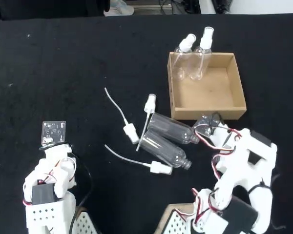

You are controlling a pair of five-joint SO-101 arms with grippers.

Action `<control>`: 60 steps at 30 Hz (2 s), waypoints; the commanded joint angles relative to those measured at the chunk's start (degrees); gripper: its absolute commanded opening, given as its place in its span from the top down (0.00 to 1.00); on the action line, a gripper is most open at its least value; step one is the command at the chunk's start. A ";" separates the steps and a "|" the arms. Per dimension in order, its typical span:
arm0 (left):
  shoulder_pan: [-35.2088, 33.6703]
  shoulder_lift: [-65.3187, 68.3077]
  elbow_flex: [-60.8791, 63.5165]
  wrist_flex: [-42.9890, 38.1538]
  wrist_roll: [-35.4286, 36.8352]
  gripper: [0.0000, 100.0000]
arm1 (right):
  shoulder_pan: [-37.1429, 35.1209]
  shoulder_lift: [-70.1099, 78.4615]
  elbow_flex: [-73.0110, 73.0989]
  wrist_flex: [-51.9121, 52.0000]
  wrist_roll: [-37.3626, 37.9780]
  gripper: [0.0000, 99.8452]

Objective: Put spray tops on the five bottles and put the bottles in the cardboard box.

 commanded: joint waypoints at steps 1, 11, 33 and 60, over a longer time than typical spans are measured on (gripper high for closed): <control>0.75 -0.09 1.36 0.35 -0.44 0.97 | 3.34 1.01 -2.68 -4.40 0.26 0.97; 0.66 -0.09 1.36 0.35 -0.44 0.97 | 12.57 1.54 -9.98 -16.18 -30.51 0.98; 0.48 -0.09 1.36 0.35 -0.35 0.97 | 21.71 7.69 -20.44 -9.93 -37.80 0.99; 0.48 -0.09 1.36 0.35 -0.35 0.97 | 1.93 -14.02 19.38 -41.32 -64.00 0.99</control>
